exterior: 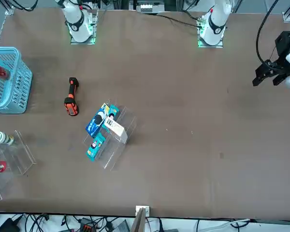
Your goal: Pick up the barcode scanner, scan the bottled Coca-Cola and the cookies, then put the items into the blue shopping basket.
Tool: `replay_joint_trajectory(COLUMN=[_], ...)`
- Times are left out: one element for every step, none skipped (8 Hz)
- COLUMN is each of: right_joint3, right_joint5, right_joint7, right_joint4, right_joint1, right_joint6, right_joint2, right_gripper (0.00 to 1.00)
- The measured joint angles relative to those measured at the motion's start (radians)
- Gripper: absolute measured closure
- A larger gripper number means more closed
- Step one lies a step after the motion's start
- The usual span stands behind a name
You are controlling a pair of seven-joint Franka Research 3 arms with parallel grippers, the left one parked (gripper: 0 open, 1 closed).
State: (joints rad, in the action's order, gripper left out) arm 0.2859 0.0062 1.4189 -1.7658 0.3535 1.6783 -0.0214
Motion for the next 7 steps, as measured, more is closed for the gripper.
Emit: replay_joint_trajectory(right_joint3=[0.001,0.001,0.002,0.001,0.001,0.001,0.0], right_joint5=[0.01,0.036,0.065,0.08,0.107,0.144,0.163], right_joint7=[0.077,0.14,0.2,0.242,0.287,0.333,0.362], right_joint4=[-0.013,-0.018,-0.021,-0.023,-0.026,-0.026,-0.027], right_joint1=[0.053,0.095,0.131,0.156,0.173,0.186,0.195], right_joint6=[0.012,0.018,0.031,0.052,0.081,0.111,0.141], right_joint2=[0.004,0.009,0.024,0.05,0.087,0.131,0.174], right_gripper=[0.63,0.63,0.63,0.63,0.63,0.63,0.63])
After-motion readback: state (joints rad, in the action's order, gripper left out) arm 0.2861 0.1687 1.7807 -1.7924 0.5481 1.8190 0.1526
